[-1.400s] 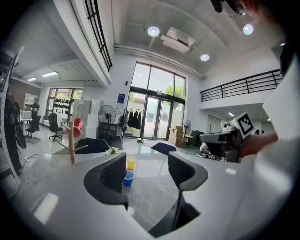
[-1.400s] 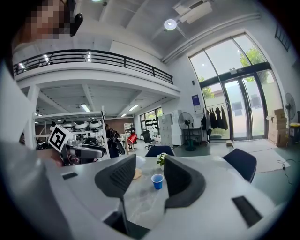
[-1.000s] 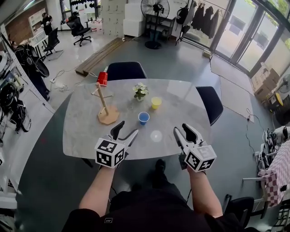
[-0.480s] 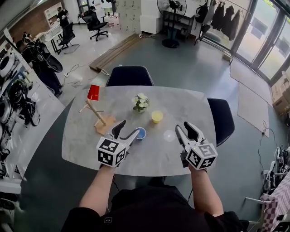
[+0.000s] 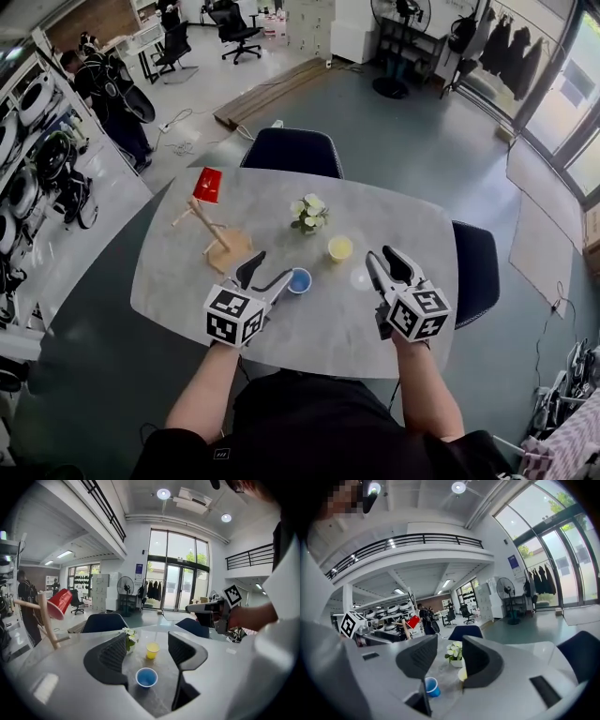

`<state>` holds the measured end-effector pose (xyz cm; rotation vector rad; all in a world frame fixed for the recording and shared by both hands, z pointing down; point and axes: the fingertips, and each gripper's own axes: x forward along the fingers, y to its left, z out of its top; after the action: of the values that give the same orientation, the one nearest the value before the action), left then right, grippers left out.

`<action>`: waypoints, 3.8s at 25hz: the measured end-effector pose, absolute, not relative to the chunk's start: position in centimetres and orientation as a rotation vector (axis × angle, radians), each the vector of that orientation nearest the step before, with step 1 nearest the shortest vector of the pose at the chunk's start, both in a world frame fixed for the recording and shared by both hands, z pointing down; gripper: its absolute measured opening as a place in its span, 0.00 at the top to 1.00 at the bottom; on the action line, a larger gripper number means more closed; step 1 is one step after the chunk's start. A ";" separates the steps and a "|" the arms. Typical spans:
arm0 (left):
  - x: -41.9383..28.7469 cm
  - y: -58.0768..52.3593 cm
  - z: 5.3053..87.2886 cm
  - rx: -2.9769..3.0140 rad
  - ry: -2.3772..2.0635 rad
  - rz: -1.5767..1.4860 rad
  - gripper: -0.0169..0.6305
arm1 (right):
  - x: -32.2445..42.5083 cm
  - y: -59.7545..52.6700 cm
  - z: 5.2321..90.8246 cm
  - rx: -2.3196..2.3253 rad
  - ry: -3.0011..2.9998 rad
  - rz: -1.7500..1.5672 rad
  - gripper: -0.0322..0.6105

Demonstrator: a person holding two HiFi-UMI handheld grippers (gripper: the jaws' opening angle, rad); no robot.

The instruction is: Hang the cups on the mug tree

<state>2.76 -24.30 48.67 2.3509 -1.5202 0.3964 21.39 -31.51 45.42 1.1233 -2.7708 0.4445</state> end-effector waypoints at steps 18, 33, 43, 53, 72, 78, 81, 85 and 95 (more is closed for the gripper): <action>2.6 -20.6 58.2 2.433 -1.262 0.373 0.51 | 14.8 -27.7 48.6 1.068 -2.657 0.470 0.69; 5.6 -24.7 68.1 2.394 -1.229 0.632 0.40 | 15.8 -29.9 52.8 1.041 -2.658 0.533 0.70; 6.1 -25.2 72.4 2.431 -1.148 0.712 0.36 | 16.7 -29.5 56.6 1.084 -2.590 0.613 0.70; 7.4 -26.4 74.1 2.424 -1.157 0.763 0.38 | 18.1 -29.1 56.4 1.104 -2.551 0.611 0.71; 4.8 -24.9 66.1 2.429 -1.312 0.664 0.50 | 17.2 -29.9 48.5 1.096 -2.645 0.477 0.73; 2.3 -23.8 63.5 2.343 -1.456 0.663 0.50 | 16.3 -31.1 48.1 1.002 -2.700 0.504 0.74; 1.1 -23.3 62.5 2.298 -1.524 0.667 0.50 | 15.0 -31.0 47.6 0.923 -2.746 0.487 0.74; -0.4 -22.9 60.1 2.230 -1.644 0.647 0.50 | 13.6 -30.8 47.6 0.812 -2.796 0.491 0.74; -6.8 -20.5 58.9 2.068 -1.816 0.613 0.50 | 9.3 -29.6 47.8 0.639 -2.833 0.506 0.76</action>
<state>-6.82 -20.47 58.94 2.0677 -1.8160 0.6132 9.29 -29.59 47.79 0.6388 -2.8328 0.5062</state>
